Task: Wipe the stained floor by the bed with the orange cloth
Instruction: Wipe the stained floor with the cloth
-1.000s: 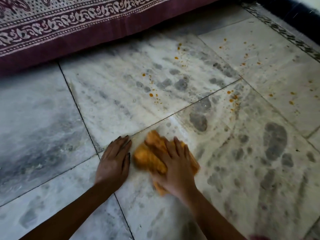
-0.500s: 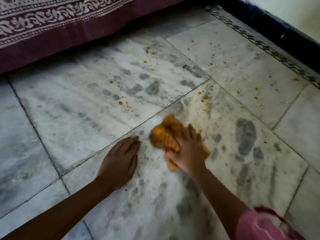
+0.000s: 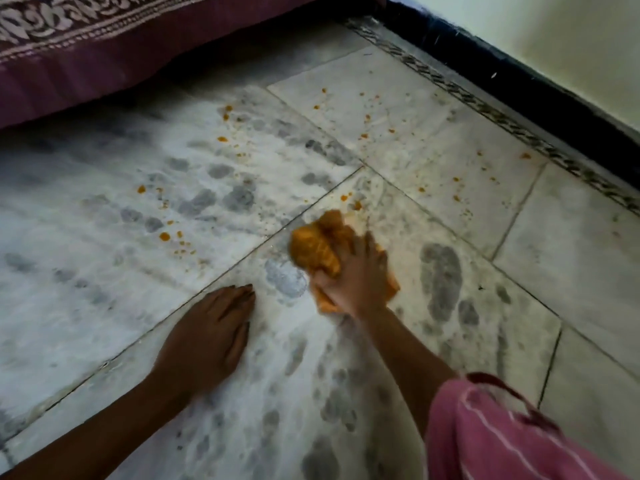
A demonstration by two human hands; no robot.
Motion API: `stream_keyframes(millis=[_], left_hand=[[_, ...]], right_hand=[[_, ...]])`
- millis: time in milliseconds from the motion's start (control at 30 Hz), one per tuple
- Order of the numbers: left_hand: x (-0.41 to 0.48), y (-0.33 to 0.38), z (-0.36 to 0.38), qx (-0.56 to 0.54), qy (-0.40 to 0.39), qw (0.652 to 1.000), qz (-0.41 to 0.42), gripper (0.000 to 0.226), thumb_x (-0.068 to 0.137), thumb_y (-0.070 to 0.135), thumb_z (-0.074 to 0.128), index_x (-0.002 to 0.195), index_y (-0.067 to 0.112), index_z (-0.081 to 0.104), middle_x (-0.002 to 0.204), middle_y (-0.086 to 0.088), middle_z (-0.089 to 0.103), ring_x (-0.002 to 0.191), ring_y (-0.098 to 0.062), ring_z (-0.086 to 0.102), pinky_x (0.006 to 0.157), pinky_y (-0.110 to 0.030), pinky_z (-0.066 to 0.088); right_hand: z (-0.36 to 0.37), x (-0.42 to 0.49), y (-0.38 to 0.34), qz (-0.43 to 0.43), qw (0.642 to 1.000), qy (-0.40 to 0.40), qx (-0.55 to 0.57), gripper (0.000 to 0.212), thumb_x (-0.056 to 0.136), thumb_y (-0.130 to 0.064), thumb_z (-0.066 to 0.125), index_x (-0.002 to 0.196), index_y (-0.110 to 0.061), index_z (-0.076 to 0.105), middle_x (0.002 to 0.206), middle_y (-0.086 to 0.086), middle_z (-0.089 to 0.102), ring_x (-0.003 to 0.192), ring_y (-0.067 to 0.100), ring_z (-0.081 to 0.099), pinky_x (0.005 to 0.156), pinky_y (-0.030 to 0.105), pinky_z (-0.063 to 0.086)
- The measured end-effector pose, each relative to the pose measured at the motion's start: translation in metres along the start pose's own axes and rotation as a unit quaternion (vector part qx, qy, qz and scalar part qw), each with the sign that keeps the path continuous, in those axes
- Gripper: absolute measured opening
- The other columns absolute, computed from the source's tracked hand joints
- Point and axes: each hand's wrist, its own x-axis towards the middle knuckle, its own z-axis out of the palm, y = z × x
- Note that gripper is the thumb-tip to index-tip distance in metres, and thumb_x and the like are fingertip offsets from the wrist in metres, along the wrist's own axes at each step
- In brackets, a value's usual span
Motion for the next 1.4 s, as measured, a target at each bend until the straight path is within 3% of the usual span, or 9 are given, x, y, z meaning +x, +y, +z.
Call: stream_keyframes(millis=[167, 300, 433, 600, 700, 933, 1133, 1267, 1400], left_hand=[[0.019, -0.002, 0.012, 0.013, 0.007, 1.000, -0.019, 0.044, 0.089, 0.023, 0.038, 0.113, -0.003, 0.065, 0.117, -0.018, 0.063, 0.104, -0.034, 0.058, 0.095, -0.035, 0.037], [0.025, 0.001, 0.019, 0.006, -0.013, 1.000, 0.010, 0.043, 0.090, 0.024, 0.039, 0.115, 0.000, 0.065, 0.120, -0.015, 0.062, 0.106, -0.034, 0.058, 0.096, -0.037, 0.039], [0.032, 0.008, 0.017, 0.017, -0.024, 0.998, 0.049, 0.043, 0.090, 0.024, 0.038, 0.113, 0.001, 0.066, 0.121, -0.014, 0.062, 0.106, -0.032, 0.060, 0.095, -0.035, 0.039], [0.053, 0.012, 0.021, 0.023, -0.013, 0.998, 0.058, 0.044, 0.092, 0.025, 0.036, 0.113, -0.001, 0.065, 0.119, -0.017, 0.063, 0.105, -0.034, 0.061, 0.095, -0.037, 0.039], [0.062, 0.010, 0.024, 0.027, -0.011, 0.998, 0.046, 0.045, 0.091, 0.025, 0.036, 0.115, -0.001, 0.064, 0.119, -0.018, 0.062, 0.105, -0.034, 0.061, 0.097, -0.036, 0.038], [0.067, 0.006, 0.025, 0.042, -0.023, 0.997, 0.058, 0.047, 0.093, 0.028, 0.033, 0.110, 0.001, 0.067, 0.118, -0.015, 0.063, 0.105, -0.031, 0.059, 0.096, -0.034, 0.037], [0.066, -0.005, 0.022, 0.049, -0.034, 0.997, 0.057, 0.053, 0.096, 0.032, 0.027, 0.110, 0.002, 0.068, 0.120, -0.011, 0.064, 0.105, -0.030, 0.062, 0.094, -0.036, 0.039], [0.067, -0.004, 0.022, 0.032, -0.014, 0.998, 0.051, 0.048, 0.094, 0.031, 0.033, 0.107, 0.003, 0.069, 0.117, -0.010, 0.065, 0.102, -0.028, 0.059, 0.093, -0.033, 0.040], [0.062, -0.007, 0.020, 0.028, -0.020, 0.998, 0.044, 0.042, 0.089, 0.027, 0.041, 0.110, 0.003, 0.068, 0.120, -0.010, 0.063, 0.105, -0.029, 0.061, 0.093, -0.035, 0.041]], right_hand=[[-0.005, -0.092, 0.063, -0.145, 0.989, 0.018, 0.023, 0.071, 0.061, -0.060, 0.052, 0.129, -0.042, 0.045, 0.143, 0.002, 0.044, 0.133, 0.035, 0.036, 0.106, 0.057, 0.029], [-0.021, -0.031, 0.115, 0.018, 0.998, 0.052, 0.005, 0.079, 0.064, -0.063, 0.045, 0.135, -0.028, 0.048, 0.145, 0.009, 0.041, 0.135, 0.038, 0.030, 0.107, 0.056, 0.025], [-0.017, 0.060, 0.066, 0.140, 0.989, 0.033, 0.020, 0.069, 0.080, -0.058, 0.050, 0.143, -0.036, 0.030, 0.155, 0.003, 0.018, 0.142, 0.036, 0.007, 0.111, 0.060, 0.006], [-0.004, 0.018, 0.031, -0.068, 0.998, -0.003, 0.015, 0.077, 0.068, -0.067, 0.033, 0.139, -0.037, 0.037, 0.154, 0.004, 0.024, 0.142, 0.035, 0.010, 0.111, 0.060, 0.006], [-0.010, -0.033, 0.082, -0.122, 0.992, 0.025, 0.031, 0.070, 0.065, -0.064, 0.044, 0.130, -0.040, 0.048, 0.146, 0.004, 0.040, 0.137, 0.036, 0.028, 0.108, 0.060, 0.021], [-0.034, 0.072, 0.125, 0.148, 0.989, 0.021, 0.005, 0.074, 0.079, -0.067, 0.046, 0.144, -0.038, 0.026, 0.156, 0.004, 0.018, 0.141, 0.036, 0.007, 0.111, 0.059, 0.010], [-0.013, 0.101, 0.025, -0.036, 0.998, -0.047, 0.001, 0.071, 0.083, -0.063, 0.047, 0.145, -0.040, 0.022, 0.158, 0.002, 0.007, 0.142, 0.037, -0.003, 0.109, 0.064, 0.003], [-0.011, 0.023, 0.063, -0.198, 0.980, -0.007, 0.020, 0.072, 0.069, -0.068, 0.041, 0.136, -0.040, 0.040, 0.152, 0.003, 0.028, 0.142, 0.033, 0.013, 0.112, 0.059, 0.009], [-0.029, 0.034, 0.137, -0.112, 0.994, -0.012, 0.000, 0.084, 0.061, -0.069, 0.038, 0.138, -0.035, 0.041, 0.151, 0.005, 0.031, 0.141, 0.032, 0.019, 0.111, 0.056, 0.017]])
